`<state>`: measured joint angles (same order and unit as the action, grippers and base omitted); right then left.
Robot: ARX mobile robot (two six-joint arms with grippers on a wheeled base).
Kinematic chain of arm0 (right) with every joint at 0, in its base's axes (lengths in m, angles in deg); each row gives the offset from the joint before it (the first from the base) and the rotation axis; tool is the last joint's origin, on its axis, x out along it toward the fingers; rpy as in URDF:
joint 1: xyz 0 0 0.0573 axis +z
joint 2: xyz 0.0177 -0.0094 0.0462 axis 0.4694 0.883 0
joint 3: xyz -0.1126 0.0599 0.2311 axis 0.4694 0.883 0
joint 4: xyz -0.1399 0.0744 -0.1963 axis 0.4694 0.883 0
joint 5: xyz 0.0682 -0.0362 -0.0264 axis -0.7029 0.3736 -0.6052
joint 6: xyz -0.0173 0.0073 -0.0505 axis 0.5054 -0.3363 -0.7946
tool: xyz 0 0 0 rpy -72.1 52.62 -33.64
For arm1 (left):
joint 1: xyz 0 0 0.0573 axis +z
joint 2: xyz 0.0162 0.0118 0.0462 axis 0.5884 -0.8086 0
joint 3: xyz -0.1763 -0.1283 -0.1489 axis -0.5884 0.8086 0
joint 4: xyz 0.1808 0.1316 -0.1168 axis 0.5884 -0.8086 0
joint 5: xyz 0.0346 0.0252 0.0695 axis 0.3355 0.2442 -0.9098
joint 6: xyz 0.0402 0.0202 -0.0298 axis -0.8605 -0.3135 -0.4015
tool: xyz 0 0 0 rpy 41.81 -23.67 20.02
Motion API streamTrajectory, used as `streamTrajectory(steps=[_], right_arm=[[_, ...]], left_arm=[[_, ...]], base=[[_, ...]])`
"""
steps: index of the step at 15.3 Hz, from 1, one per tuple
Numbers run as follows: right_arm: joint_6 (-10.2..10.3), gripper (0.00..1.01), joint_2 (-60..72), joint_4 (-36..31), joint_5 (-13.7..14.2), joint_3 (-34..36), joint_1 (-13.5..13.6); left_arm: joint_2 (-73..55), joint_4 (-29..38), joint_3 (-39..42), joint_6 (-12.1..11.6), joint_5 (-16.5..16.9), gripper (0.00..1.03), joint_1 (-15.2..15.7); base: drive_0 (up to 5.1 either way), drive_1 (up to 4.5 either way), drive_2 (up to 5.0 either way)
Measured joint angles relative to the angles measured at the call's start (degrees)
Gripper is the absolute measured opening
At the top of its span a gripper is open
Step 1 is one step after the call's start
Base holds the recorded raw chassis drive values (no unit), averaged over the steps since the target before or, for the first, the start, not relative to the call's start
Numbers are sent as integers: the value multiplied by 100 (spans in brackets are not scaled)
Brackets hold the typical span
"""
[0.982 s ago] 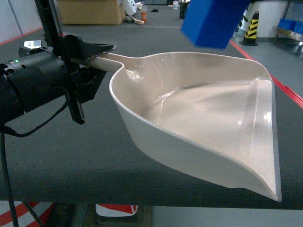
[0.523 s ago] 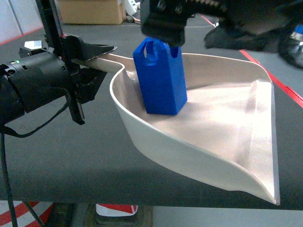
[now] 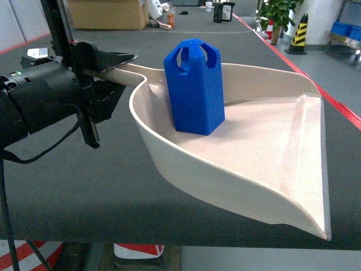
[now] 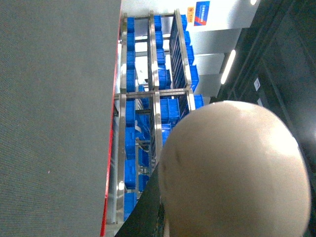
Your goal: Place part in tray to right shelf
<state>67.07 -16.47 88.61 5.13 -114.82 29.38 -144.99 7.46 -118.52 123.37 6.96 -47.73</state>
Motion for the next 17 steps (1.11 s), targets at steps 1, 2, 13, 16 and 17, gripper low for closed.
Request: streamTrajectory(steps=[1, 2, 13, 16, 17], right_arm=[[4, 88, -181, -905, -468, 363, -164], [4, 75, -365, -1473, -811, 702, -162], [9, 2, -2046, -1707, -857, 2736, -140], [9, 2, -2323, -1556, -857, 2896, -140], [11, 2, -2433, -1482, -857, 2946, -140]], left_arm=[[0, 0, -2, 0, 0, 15, -2], [0, 2, -2, 4, 28, 15, -35], [-9, 0, 0, 0, 4, 15, -2], [-9, 0, 0, 0, 4, 15, -2], [-9, 0, -2, 0, 2, 15, 0]], base=[[0, 0, 0], [0, 0, 0], [0, 0, 0], [0, 0, 0], [0, 0, 0]])
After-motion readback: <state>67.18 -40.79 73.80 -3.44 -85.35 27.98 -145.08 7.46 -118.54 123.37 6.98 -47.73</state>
